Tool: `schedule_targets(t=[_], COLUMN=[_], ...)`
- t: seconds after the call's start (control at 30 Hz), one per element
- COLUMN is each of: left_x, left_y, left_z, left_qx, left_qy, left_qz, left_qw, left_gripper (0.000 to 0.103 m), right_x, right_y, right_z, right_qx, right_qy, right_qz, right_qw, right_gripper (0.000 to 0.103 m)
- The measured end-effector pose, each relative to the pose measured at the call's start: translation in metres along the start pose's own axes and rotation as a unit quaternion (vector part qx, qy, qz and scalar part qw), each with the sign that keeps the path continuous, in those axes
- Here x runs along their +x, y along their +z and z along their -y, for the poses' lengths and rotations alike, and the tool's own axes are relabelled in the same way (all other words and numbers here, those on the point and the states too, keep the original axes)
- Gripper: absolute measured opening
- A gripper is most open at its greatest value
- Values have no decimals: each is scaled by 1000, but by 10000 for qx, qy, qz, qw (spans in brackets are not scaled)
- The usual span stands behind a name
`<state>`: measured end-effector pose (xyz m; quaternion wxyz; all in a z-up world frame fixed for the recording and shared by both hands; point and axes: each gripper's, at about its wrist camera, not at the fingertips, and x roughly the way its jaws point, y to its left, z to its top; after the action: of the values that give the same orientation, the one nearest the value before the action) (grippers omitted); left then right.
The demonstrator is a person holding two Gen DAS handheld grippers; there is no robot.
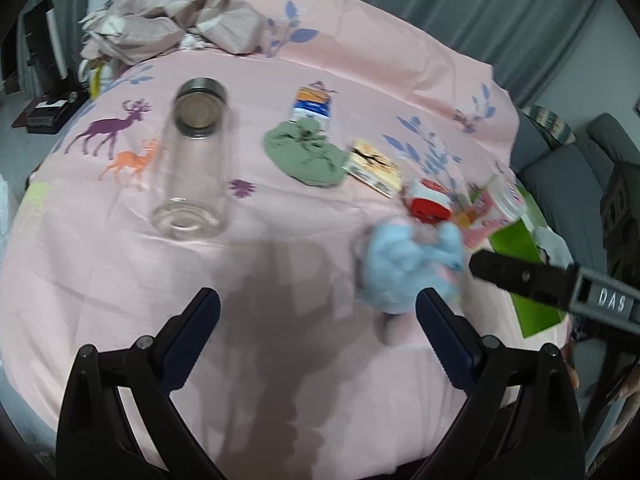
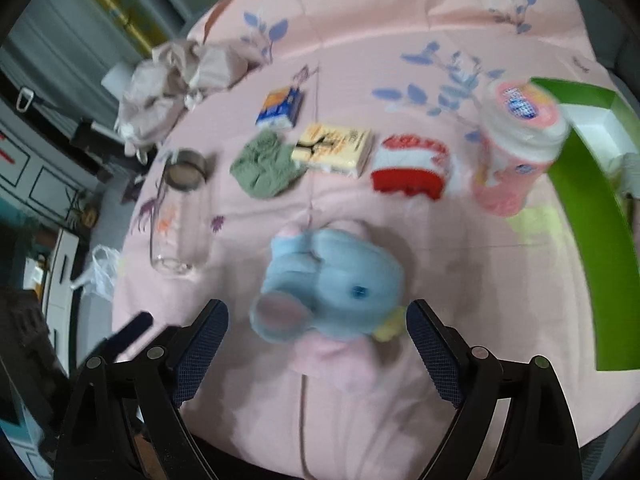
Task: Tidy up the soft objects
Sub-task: 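Grasp the blue plush elephant with the right gripper while the left gripper pinches it, then carry the elephant over the green box with both grippers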
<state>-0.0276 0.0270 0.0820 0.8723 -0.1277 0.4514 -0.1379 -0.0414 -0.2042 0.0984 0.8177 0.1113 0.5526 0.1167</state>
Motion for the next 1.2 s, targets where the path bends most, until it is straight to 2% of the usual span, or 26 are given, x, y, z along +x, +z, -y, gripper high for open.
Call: schedule_targets(t=[0.13,0.23,0.33,0.4,0.53,0.6,0.67,0.7,0.73,0.8,0.97,1.2], left_x=[5,13,25,38,58,66,71,72,72,70,59,19], left_y=[-2,-4,-7,-7,-6,-5,-3,-3,-2,0,7,28], left_z=[17,32,47,53,55,52,50,49,49,52,63,115], left_qx=[141,231,380,395,349,306,232,181,178,231,286,1004], left_qy=[-229,-249,-452,-475,-382,-374,-517,-645,-622,-604,-616,-821], left_qz=[-50,-152,-247,-356,-484,-519,-568,-589,-594,-581,-514,151], left_qw=[9996,9993,9979,9975,9975,9975,9968,9960,9961,9962,9964,9914], left_gripper=[98,98,97,96,79,73,62,60,59,58,57,57], right_x=[-14,-12,-4,3,25,37,51,56,61,65,52,-16], right_y=[-2,-5,-7,-6,6,10,12,13,13,12,11,22], right_z=[19,33,40,41,39,39,40,41,40,40,48,55], right_qx=[267,525,630,673,614,607,601,608,602,559,627,652], right_qy=[62,290,399,552,593,530,682,733,629,621,827,874], right_qz=[333,349,330,310,214,120,-10,-75,-108,-58,12,928], right_qw=[9991,9976,9967,9957,9961,9967,9959,9954,9961,9965,9946,9897], right_gripper=[91,91,91,86,80,71,64,60,56,55,55,55])
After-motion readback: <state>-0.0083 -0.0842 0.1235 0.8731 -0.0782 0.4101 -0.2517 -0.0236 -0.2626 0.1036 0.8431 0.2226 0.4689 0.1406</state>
